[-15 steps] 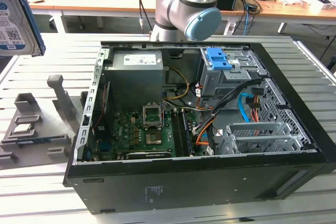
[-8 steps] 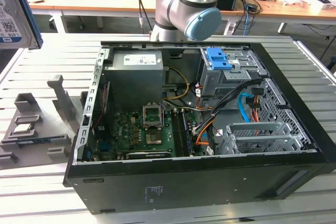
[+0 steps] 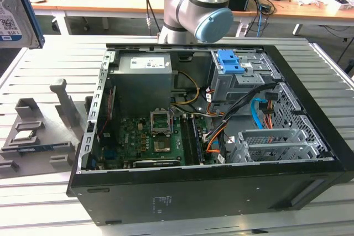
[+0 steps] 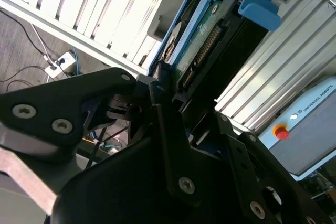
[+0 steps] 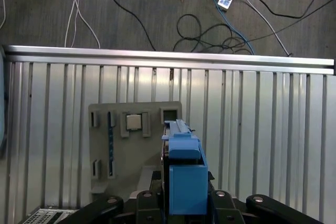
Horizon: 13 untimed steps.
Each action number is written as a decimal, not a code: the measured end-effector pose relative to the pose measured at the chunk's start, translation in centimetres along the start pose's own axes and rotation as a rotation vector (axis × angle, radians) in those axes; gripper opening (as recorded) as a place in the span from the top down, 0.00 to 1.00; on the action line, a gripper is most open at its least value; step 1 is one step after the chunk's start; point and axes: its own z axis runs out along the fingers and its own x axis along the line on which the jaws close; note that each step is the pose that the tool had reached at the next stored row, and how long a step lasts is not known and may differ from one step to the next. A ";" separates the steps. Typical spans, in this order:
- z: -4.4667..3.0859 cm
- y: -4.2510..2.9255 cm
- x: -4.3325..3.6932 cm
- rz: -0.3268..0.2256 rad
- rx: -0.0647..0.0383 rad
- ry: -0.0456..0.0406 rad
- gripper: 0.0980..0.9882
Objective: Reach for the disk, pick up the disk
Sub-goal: 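Pick up the disk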
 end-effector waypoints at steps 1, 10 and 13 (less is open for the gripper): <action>-0.01 -0.18 0.01 0.000 0.000 0.0000 0.70; -0.15 -4.13 0.17 0.000 0.000 0.0000 0.70; -0.19 -5.33 0.21 0.000 0.000 -0.0001 0.70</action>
